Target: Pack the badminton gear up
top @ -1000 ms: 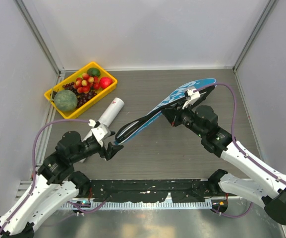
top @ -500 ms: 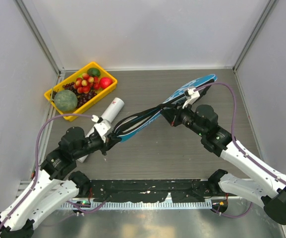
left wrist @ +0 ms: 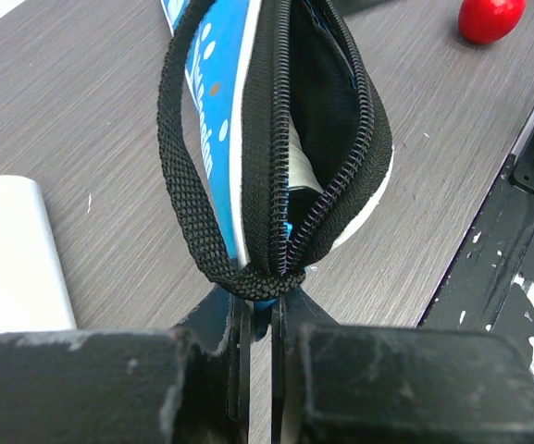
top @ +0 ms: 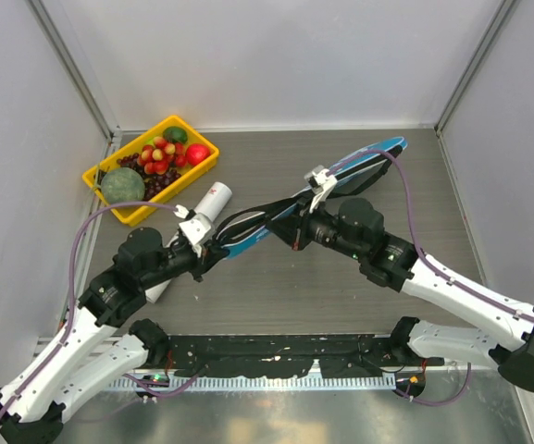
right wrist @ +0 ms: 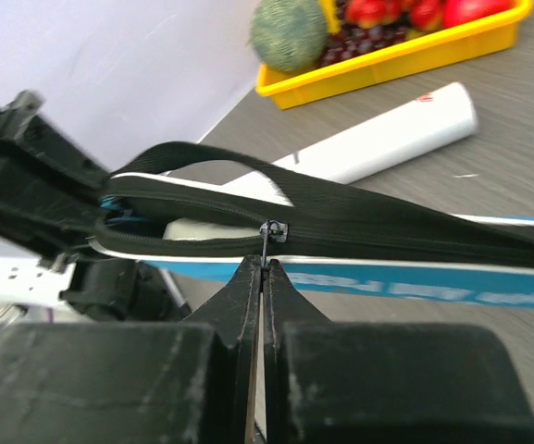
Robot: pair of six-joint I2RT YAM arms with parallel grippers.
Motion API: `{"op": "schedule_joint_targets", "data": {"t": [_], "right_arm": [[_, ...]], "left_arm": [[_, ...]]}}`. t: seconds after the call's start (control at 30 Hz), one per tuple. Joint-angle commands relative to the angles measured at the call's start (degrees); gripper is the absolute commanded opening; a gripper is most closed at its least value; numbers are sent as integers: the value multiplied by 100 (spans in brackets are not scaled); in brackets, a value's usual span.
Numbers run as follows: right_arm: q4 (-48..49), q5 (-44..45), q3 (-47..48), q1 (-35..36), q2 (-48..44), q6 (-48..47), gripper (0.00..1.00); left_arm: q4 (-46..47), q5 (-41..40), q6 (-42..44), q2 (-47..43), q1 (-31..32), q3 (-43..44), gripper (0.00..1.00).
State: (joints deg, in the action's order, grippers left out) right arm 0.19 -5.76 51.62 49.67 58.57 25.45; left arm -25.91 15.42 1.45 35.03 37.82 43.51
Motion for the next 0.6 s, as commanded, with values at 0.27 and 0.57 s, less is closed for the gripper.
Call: {"op": "schedule_joint_targets", "data": {"t": [0.27, 0.57], "right_arm": [[535, 268, 1043, 1360, 656, -119, 5], [465, 417, 1509, 1871, 1333, -278, 5]], "left_arm": [[719, -83, -330, 443, 6, 474, 0], [710, -250, -602, 637, 6, 571, 0]]}}
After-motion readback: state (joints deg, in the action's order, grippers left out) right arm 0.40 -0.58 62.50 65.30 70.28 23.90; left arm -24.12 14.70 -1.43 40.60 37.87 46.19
